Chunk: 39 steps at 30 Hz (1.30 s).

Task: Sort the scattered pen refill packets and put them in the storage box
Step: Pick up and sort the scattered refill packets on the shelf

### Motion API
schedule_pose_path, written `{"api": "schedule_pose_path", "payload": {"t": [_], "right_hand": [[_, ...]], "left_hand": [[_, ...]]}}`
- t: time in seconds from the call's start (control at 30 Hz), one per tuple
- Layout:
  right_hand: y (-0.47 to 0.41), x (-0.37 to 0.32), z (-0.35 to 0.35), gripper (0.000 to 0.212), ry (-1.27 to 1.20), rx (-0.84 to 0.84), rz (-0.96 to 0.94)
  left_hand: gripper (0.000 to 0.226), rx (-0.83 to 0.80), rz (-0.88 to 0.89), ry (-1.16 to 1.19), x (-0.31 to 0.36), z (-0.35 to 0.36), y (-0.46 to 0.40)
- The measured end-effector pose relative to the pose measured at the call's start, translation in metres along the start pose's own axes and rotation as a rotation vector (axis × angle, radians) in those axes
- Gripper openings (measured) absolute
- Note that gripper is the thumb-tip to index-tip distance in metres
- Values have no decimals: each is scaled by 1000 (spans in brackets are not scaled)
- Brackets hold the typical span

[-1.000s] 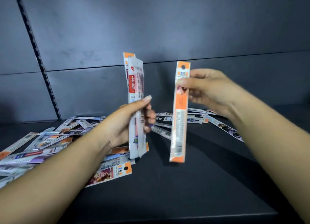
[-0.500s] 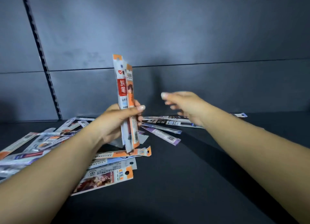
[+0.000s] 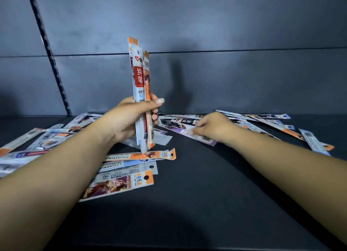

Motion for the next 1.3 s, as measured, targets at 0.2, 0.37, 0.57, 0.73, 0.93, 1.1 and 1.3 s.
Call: {"api": "schedule_pose_path", "payload": {"t": [0.2,0.37,0.57,0.73,0.93,1.1,1.3], "right_hand": [[12,-4,-8,52,-146,-44,88],[17,-13,-4,54,50,-116,134],[19,-14,-8,61,-75,-130,162],[17,-3,-24,38,-289,35,162],[27,-9,-34,9,-759,42,114],[37,-22,-37,8,-842,7,59],[44,-46,-8,10,-882,-164,-67]], "left_hand": [[14,-14,6,28,-1,-1,-2],[15,6,3,65,2,-4,-2],[15,6,-9,100,5,-2,1],[17,42,-57,112,0,0,0],[26,148,-116,139,-5,0,-2],[16,107,-204,263,-8,10,0],[20,-71,-169,285,-5,24,8]]}}
Point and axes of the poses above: each hand's wrist, its own y-axis away from the middle knuckle, its own z-axis out of the palm, x = y × z, the point moved 2 cm from there along -y, towards the middle knuckle, and after that the axes turned 5 degrees about y, right-handed, at the moved point
